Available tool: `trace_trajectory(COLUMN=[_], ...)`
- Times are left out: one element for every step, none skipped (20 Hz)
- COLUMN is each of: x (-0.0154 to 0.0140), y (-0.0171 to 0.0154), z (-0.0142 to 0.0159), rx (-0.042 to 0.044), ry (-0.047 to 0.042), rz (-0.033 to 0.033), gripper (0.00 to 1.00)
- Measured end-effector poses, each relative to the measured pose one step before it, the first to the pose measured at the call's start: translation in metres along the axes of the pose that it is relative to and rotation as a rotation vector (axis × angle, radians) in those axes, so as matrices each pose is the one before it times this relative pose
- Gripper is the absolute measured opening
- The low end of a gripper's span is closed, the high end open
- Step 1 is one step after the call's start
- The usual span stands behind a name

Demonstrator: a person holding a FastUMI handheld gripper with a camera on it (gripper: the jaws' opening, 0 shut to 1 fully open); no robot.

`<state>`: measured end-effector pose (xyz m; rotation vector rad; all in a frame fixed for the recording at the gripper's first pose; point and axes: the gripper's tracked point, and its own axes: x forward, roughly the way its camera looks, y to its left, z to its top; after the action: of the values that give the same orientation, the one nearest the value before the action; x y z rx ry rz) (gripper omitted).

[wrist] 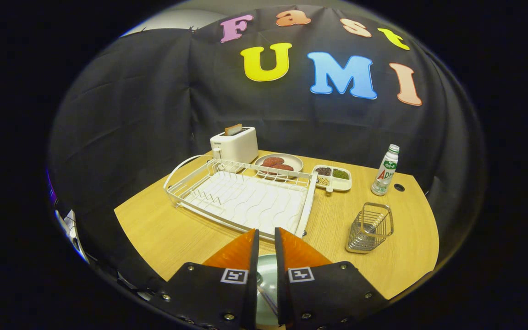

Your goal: Take the plate from the dish rack, then take the spoon from the basket and place it into the plate.

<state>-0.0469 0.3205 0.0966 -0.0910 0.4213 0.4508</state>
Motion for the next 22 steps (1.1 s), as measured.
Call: trace_trajectory(x=[-0.00624,-0.00558,-0.00666,-0.00430,-0.00536,-0.00610,-0.00493,-0.00600,-0.00516,-0.00626,-0.00458,-0.00447,-0.00340,-0.00117,-0.00065,-0.00082,-0.00037,-0.00097,0.00031,0.00013,-0.00062,0.00051], y=[-0.01000,-0.00934,-0.01608,-0.01255,-0.01374,-0.01480,-0.01417,-0.01550,-0.01525,-0.01607,-0.01072,-0.00233,-0.00162,-0.01300,-0.00904,-0.00401,-0.00417,-0.00312,-0.00155,-0.00330,-0.00322,-0.00358], z=[0.01002,0.00969,0.01455,0.01095,0.01412,0.01632,0.01666,0.01960,0.01879,0.01731,0.02547,0.01684,0.00536,0.00101,-0.00007,0.00185,-0.00077,-0.00438,-0.00212,-0.00252,-0.00268,-0.00197], rx=[-0.00161,0.00110,0.00394,0.00838,0.02108,0.02096,0.00852,0.00445,-0.00389,0.00218,0.01892,0.02045,0.00492,-0.00364,-0.00938,-0.00641,-0.00412,-0.00175,0.00260,0.00620,0.00829,0.00805], ry=[-0.02485,-0.02801,-0.03525,-0.02862,-0.03057,-0.03607,-0.03421,-0.04430,-0.03996,-0.04913,-0.07525,-0.05217,-0.01932,-0.00300,-0.00600,-0.00769,0.00000,0.00473,0.00475,0.00597,0.00667,0.00369], rz=[-0.02206,-0.02206,-0.03598,-0.02889,-0.02539,-0.03383,-0.03262,-0.03552,-0.03710,-0.03766,-0.02253,0.00416,0.00311,-0.01409,-0.01423,-0.00977,-0.01149,-0.00310,0.00024,0.00046,0.00438,0.00357], gripper=[0.18,0.18,0.18,0.18,0.18,0.18,0.18,0.18,0.18,0.18,0.21,0.30,0.65,0.99,0.95,0.96,0.96,0.96,0.96,0.96,0.96,0.96])
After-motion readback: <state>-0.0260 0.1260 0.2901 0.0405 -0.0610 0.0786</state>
